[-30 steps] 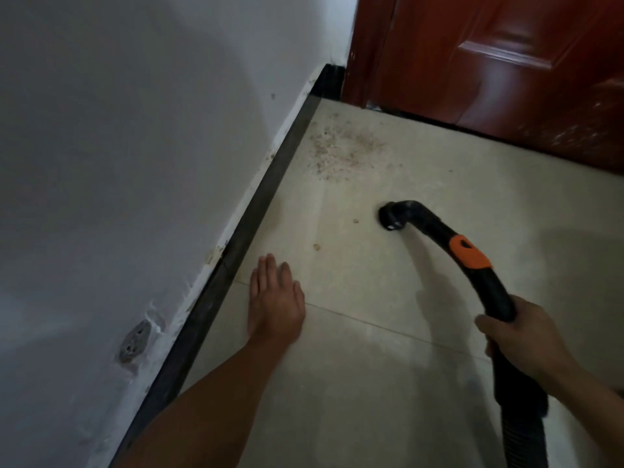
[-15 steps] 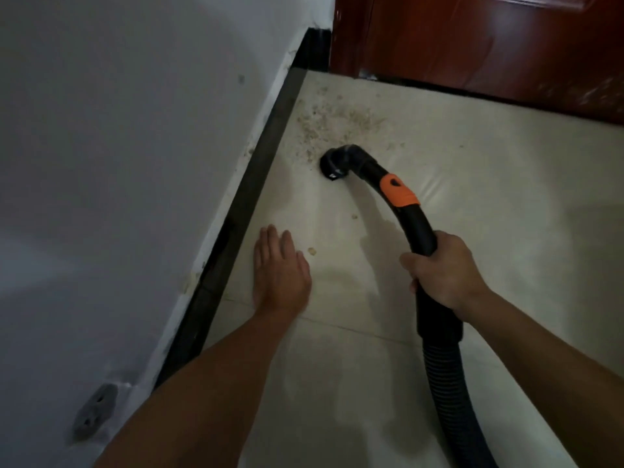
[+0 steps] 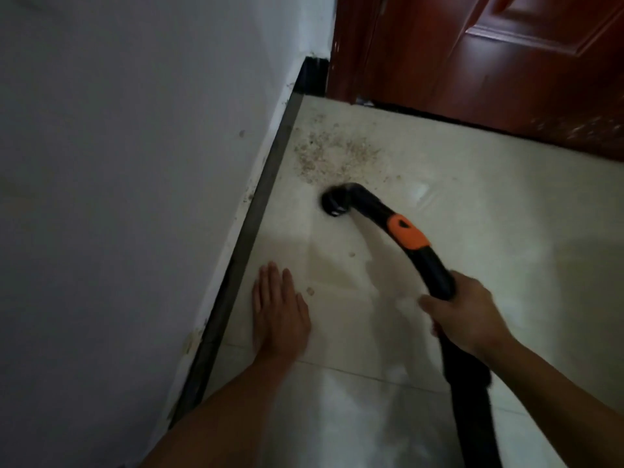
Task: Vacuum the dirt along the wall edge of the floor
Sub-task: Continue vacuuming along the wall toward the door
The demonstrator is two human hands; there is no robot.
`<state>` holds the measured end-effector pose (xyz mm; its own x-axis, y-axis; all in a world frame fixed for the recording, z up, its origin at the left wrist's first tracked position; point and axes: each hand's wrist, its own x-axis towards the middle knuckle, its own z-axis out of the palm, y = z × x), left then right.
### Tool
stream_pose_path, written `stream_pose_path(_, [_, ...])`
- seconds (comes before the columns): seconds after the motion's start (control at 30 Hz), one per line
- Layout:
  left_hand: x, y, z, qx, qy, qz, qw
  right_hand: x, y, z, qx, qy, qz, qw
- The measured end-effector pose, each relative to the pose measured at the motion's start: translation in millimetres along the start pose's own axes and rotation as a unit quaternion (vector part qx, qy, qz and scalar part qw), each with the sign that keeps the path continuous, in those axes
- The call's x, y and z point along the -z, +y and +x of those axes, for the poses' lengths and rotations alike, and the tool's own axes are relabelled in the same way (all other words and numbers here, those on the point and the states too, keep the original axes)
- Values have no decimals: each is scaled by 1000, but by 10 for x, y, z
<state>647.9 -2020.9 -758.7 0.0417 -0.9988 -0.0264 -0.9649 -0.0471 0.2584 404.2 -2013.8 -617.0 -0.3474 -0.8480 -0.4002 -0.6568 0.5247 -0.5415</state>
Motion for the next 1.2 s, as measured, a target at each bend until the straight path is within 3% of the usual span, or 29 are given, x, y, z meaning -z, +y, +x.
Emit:
stream_pose_path(0.2, [-25, -6, 13, 4, -6, 9, 1000, 501, 714, -195, -104, 61, 27, 992])
stream_pose_path(0.43, [-28, 0, 7, 7, -5, 14, 1000, -35, 326, 212, -32, 54, 88, 994])
stream_pose_path(0.9, [-1, 14, 5, 13, -13, 25, 1000, -809, -698, 505, 79, -21, 26, 996])
stream_pose_path(1.03, [20, 9, 0, 5, -22, 37, 999, -554, -558, 447, 78, -32, -8, 996])
stream_pose_path(1.2, [31, 27, -11, -2, 5, 21, 1000, 132, 196, 184, 13, 11, -13, 1000])
